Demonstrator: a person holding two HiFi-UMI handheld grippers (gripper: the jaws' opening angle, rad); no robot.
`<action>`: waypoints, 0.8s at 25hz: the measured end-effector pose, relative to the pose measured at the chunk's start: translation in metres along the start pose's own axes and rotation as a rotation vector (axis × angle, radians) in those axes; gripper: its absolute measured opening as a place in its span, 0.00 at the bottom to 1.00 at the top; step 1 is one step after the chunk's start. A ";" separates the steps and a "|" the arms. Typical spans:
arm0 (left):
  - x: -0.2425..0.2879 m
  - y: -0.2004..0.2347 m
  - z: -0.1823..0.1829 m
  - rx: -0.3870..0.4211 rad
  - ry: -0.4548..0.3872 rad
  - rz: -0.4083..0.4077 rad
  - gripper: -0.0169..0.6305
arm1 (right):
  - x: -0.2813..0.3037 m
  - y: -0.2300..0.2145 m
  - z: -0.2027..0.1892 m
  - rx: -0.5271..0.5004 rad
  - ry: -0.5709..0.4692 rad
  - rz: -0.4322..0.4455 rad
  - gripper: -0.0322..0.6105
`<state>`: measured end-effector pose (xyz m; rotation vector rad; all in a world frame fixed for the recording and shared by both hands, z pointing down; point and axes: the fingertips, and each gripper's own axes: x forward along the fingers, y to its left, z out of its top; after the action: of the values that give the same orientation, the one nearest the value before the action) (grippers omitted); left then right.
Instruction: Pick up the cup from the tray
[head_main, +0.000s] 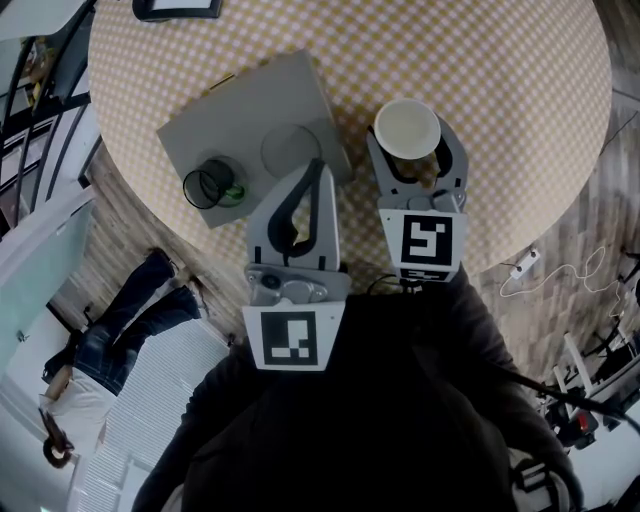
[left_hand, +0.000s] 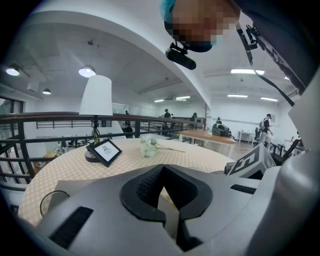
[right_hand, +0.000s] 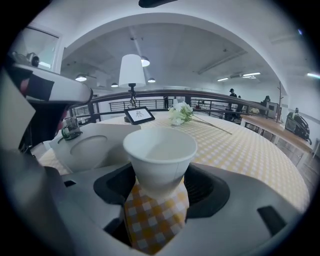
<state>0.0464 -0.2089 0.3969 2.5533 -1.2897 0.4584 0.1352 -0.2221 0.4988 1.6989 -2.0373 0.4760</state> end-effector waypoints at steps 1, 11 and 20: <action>-0.001 0.000 -0.001 0.000 0.000 -0.001 0.03 | 0.000 0.000 -0.002 0.007 0.006 -0.002 0.52; -0.006 0.000 -0.006 0.008 0.011 -0.001 0.03 | 0.002 0.000 -0.010 -0.020 0.018 -0.029 0.52; -0.015 0.001 -0.003 0.010 0.000 0.010 0.03 | -0.002 -0.001 -0.019 -0.013 0.067 -0.033 0.52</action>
<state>0.0366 -0.1974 0.3935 2.5563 -1.3034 0.4679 0.1382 -0.2107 0.5132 1.6838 -1.9580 0.5007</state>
